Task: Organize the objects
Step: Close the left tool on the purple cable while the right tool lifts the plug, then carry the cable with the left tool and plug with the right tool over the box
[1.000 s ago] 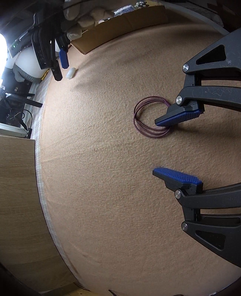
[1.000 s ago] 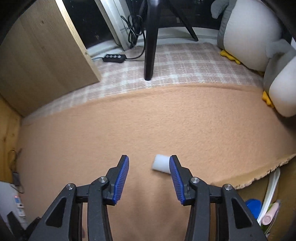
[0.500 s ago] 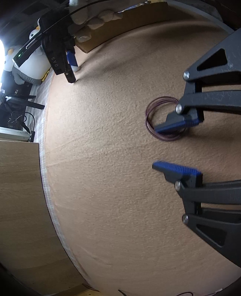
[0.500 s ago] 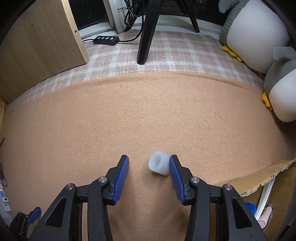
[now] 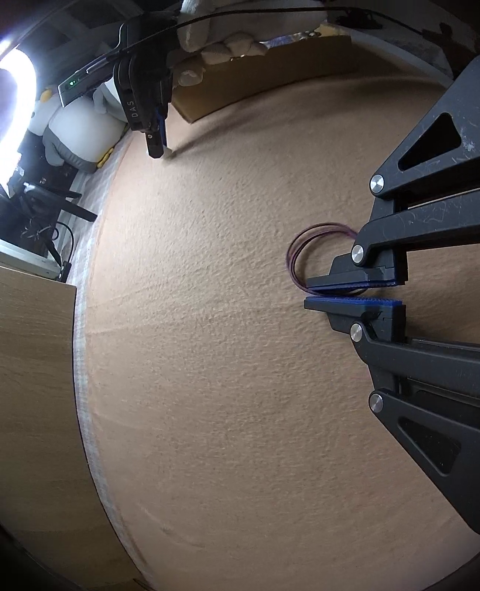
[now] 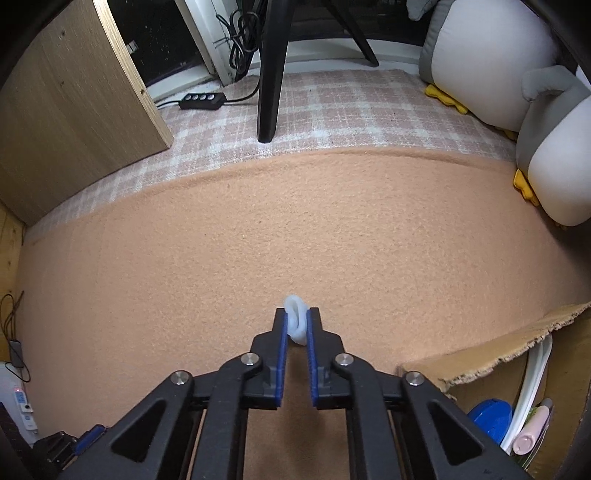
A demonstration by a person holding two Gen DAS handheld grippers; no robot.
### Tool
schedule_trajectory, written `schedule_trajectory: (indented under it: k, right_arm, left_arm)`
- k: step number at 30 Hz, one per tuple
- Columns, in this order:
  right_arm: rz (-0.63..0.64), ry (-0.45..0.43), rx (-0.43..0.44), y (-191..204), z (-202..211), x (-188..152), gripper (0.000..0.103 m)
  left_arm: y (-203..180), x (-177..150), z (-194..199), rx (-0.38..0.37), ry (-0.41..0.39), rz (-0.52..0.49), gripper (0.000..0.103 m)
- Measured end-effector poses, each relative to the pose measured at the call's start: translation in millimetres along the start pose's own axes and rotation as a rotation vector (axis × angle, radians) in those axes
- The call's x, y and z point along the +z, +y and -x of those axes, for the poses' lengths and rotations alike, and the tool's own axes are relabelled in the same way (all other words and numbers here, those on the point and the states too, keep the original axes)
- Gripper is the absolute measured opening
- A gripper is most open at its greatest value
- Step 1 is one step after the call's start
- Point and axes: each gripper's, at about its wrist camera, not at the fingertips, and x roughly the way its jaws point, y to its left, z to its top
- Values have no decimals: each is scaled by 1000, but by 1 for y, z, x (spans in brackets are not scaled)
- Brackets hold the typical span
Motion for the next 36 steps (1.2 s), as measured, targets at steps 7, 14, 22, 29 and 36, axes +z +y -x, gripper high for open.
schedule_trajectory:
  k: [7,14,22,29,36]
  right_arm:
    - [27,-44,47,14,21,-15,8]
    - [58,-109,125,16,59,-38,8]
    - [70,-199,179,3,113,-73,8]
    - [56,-279,113,-34,157,-109,8]
    - [-21,-296,50,-84,173,-148,8]
  left_arm:
    - [3,-4,22,-8,-27,12,3]
    - [-7,10,57,-35,-90,-2,3]
    - [-44,42,88,-96,-158,-52,3]
    - [-112,73,100,-152,-204,-156,3]
    - [-198,99,88,-216,-213,-266,3]
